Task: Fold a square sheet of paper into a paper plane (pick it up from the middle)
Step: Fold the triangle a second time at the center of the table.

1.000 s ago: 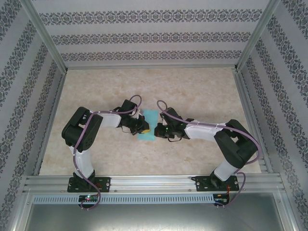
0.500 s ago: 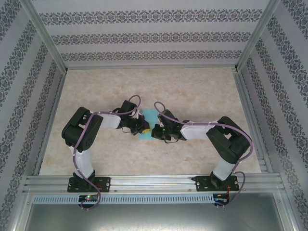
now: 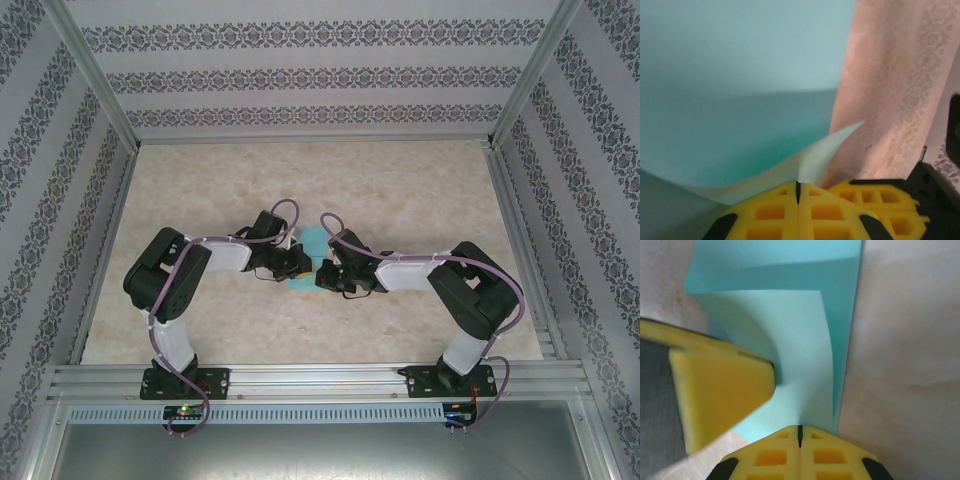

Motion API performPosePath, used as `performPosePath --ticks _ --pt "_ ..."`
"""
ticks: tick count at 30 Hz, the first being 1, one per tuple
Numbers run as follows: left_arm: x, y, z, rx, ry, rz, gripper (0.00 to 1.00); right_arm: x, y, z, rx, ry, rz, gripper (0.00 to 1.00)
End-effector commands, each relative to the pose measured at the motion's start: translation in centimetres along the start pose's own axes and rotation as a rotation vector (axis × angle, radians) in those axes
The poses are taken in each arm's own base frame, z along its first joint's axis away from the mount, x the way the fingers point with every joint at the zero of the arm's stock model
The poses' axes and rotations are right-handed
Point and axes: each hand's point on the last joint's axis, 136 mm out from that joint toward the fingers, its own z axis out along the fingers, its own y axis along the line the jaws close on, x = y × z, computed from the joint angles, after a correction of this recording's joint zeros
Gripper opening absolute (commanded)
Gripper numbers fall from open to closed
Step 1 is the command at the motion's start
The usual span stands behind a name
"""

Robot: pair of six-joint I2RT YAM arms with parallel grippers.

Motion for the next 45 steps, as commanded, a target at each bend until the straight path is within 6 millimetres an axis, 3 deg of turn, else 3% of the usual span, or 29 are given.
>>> performPosePath --ticks 1,9,17,23,27,33,37,40,45 --pt "0.4 -0.3 -0.1 -0.028 -0.033 0.114 0.02 2.6 -4.5 0.8 0.166 0.070 0.039 0.00" --pt "1.2 1.4 0.7 -0.054 -0.012 0.081 0.01 2.6 -4.8 0.9 0.174 0.073 0.046 0.00" --pt "0.4 3.5 0.6 -0.152 -0.045 0.052 0.00 3.1 -5.5 0.8 0.205 0.095 0.038 0.00" --pt "-2.0 4.8 -0.4 -0.176 -0.065 0.029 0.01 4.2 -7.1 0.3 0.283 0.156 -0.007 0.00" --pt "-3.8 6.8 -1.1 -0.193 -0.070 -0.008 0.01 4.6 -7.9 0.0 0.309 0.177 -0.014 0.00" --pt "-6.6 8.0 -3.8 -0.165 -0.143 -0.057 0.01 4.5 -7.8 -0.1 0.310 0.176 -0.013 0.00" --pt "-7.9 7.4 -5.4 -0.165 -0.183 -0.033 0.01 4.4 -7.7 -0.1 0.305 0.174 -0.014 0.00" --pt "-8.2 5.9 -6.5 -0.142 -0.214 0.008 0.02 4.3 -7.5 -0.1 0.301 0.173 -0.017 0.00" --pt "-6.7 3.1 -6.2 -0.052 -0.218 0.056 0.02 4.3 -7.4 -0.1 0.296 0.172 -0.021 0.00"
